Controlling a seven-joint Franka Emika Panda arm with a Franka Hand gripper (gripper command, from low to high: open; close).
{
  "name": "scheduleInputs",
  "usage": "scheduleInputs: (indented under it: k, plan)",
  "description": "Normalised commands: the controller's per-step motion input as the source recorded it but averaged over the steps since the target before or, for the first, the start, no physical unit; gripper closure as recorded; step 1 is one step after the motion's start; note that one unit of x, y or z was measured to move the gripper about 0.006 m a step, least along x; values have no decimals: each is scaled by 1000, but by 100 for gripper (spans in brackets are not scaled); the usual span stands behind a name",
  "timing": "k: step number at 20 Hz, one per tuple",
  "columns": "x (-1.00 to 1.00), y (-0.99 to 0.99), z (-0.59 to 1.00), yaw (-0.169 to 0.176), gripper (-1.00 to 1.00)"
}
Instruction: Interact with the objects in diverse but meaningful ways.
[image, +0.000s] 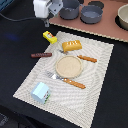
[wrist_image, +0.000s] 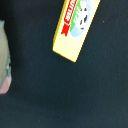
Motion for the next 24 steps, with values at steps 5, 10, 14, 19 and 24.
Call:
scheduleInputs:
  k: [5, 10, 14, 19, 24]
  plan:
    - [59, -201, -193, -107, -100]
    - [13, -134, -308, -110, -100]
    - [10, -52, -343, -100, -100]
    - [25, 29, -366, -59, -100]
    - [0, 35, -386, -43, -100]
